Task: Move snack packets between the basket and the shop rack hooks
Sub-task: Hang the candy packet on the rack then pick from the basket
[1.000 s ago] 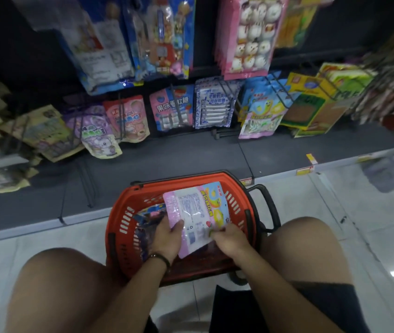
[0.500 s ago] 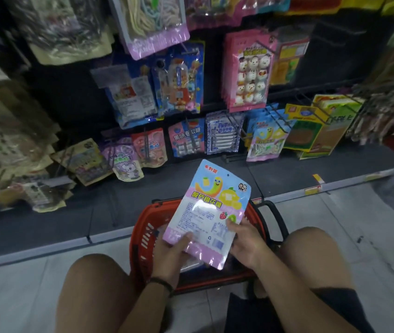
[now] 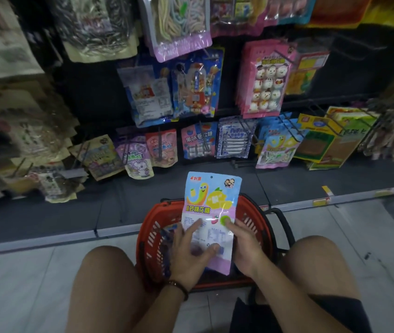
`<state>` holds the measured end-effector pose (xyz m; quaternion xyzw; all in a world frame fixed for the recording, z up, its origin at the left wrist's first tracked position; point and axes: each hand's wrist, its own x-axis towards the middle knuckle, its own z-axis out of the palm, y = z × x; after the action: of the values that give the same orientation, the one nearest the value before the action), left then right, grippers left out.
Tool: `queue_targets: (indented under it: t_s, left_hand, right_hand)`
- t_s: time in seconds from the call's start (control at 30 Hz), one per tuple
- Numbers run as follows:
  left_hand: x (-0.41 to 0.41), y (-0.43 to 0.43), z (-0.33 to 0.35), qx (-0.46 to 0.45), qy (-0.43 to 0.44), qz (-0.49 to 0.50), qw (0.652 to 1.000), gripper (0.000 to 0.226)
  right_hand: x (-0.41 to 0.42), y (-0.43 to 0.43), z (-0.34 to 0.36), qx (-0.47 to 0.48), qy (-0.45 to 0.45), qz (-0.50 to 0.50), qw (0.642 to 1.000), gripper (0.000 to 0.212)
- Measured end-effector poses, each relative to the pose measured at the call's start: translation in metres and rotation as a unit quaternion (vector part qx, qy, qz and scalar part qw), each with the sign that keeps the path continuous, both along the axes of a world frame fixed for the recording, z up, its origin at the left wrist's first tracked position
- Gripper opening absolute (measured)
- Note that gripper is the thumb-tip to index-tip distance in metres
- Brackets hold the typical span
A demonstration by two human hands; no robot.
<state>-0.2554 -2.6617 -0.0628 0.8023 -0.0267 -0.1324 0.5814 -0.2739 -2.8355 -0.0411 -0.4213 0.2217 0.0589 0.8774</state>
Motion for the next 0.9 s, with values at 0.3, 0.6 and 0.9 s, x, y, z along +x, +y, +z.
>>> queue_targets:
  t_s: [0.3,0.6,0.9]
  left_hand:
    - [-0.001,-0.006,0.024,-0.172,0.088,0.070,0.979,0.023]
    - [0.034,0.008,0.039,-0.121,0.061,0.073,0.988,0.019]
    - [0.064,0.014,0.119,-0.096,-0.087,-0.083,0.988,0.087]
  right_hand:
    - [-0.005,0.020,-0.009,-0.357,-0.091,0.114,0.923,0.033]
    - [0.001,-0.016,-0.001,-0.296,-0.084,0.072,0.949,0.078]
    - [0.038,-0.041,0.075,-0.327,-0.120,0.088,0.933,0.099]
